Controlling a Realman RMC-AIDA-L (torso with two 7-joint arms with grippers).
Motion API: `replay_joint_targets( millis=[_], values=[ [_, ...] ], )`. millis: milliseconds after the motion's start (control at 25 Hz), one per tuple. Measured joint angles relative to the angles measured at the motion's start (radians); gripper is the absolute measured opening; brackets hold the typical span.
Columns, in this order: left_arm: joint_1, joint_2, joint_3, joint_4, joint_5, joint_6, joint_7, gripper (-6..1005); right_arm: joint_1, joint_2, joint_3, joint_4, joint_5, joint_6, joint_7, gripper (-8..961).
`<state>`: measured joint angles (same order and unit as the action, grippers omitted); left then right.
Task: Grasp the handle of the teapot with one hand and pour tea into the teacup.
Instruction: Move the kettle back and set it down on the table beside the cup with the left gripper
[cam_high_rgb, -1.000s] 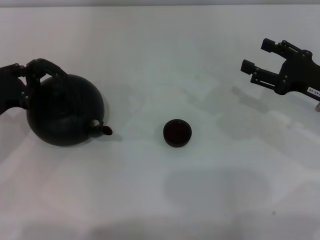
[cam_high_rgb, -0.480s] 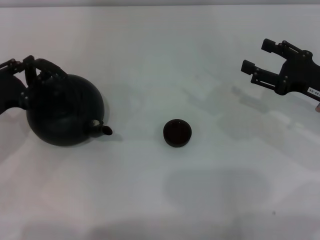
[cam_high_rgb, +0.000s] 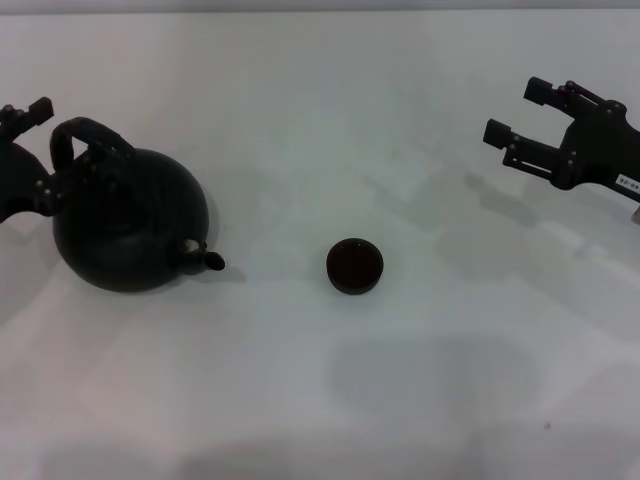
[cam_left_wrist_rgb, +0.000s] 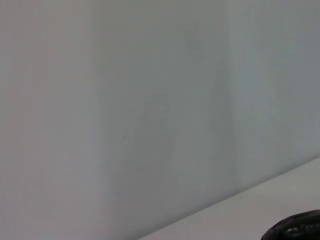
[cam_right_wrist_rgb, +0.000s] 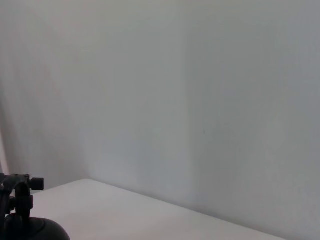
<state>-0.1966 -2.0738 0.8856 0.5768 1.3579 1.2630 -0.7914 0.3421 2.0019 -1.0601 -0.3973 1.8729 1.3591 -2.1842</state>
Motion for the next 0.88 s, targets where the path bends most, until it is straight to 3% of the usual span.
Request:
replay_joint_targets(
  millis=[240,520,880],
  values=[
    [0.008,0.0,-0.003,0.0,0.0,0.025,-0.003,786,0.003,0.0,0.002,0.0,0.0,0.001,0.001,868],
    [0.022,0.001,-0.004,0.008,0.0,0.053,-0.005,785,0.002,0.0,0.005,0.0,0.0,0.002,0.001,868],
    [0.093,0.001,-0.005,0.037,-0.012,0.096,-0.007,786,0.0,-0.001,0.006,0.0,0.003,0.003,0.003,867]
  ],
)
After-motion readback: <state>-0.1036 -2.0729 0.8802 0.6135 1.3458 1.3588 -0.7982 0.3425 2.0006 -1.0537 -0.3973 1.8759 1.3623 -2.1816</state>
